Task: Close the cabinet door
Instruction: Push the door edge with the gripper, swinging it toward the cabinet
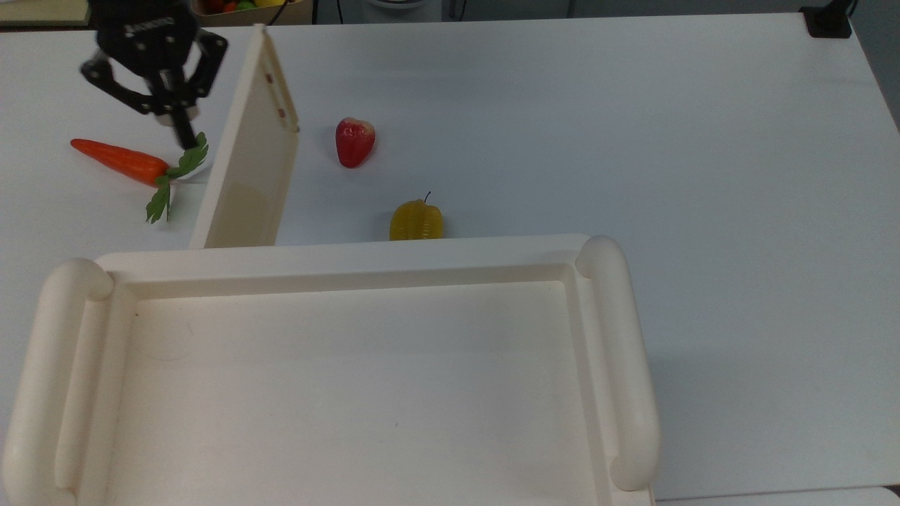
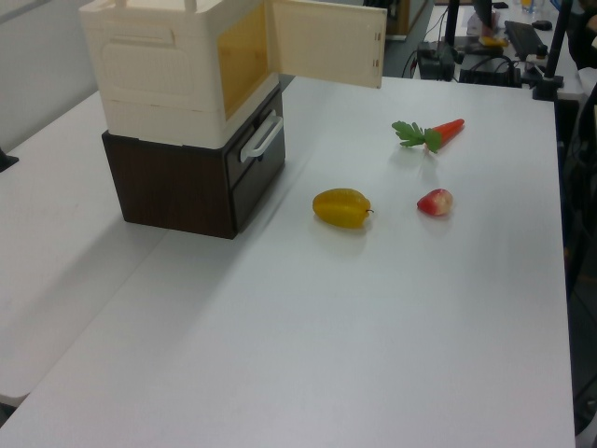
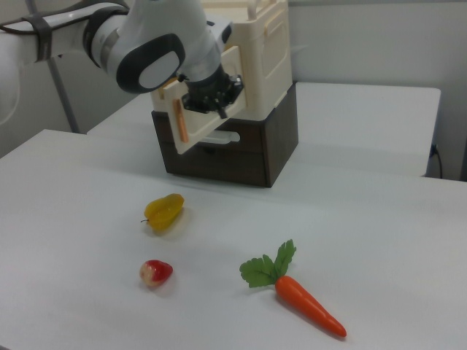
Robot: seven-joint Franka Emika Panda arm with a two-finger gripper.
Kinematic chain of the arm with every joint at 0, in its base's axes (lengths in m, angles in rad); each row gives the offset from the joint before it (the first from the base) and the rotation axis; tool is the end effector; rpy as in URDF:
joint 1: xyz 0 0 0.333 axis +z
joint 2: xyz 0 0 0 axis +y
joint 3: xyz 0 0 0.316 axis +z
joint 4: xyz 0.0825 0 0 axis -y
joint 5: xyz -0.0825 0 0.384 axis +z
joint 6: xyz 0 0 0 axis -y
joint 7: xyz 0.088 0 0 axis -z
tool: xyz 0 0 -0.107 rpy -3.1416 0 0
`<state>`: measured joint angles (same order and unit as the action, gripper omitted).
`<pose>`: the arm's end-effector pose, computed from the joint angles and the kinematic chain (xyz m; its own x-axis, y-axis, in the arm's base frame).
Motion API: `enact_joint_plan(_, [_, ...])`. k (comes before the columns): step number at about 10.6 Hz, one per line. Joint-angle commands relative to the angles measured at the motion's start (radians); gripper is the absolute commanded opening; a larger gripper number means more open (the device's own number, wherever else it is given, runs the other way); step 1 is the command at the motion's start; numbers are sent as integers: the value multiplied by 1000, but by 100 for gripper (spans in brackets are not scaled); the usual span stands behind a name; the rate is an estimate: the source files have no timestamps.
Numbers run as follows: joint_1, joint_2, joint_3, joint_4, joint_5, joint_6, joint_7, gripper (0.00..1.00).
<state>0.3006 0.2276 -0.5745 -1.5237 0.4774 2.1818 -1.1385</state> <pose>0.6509 -0.1229 0.5976 0.6132 0.6237 0.4848 0.5964 -0.7679 0.2337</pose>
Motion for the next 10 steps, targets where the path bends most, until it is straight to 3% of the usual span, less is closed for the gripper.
enact_joint_plan(1, [83, -28, -4, -29, 64, -19, 101, 0])
enact_joint_plan(3, [92, -25, 53, -24, 73, 27, 216, 0])
enact_joint_plan(6, [92, 16, 165, -24, 55, 230, 451, 0])
enact_joint_plan(10, [115, 110, 257, 14, 52, 442, 677, 1])
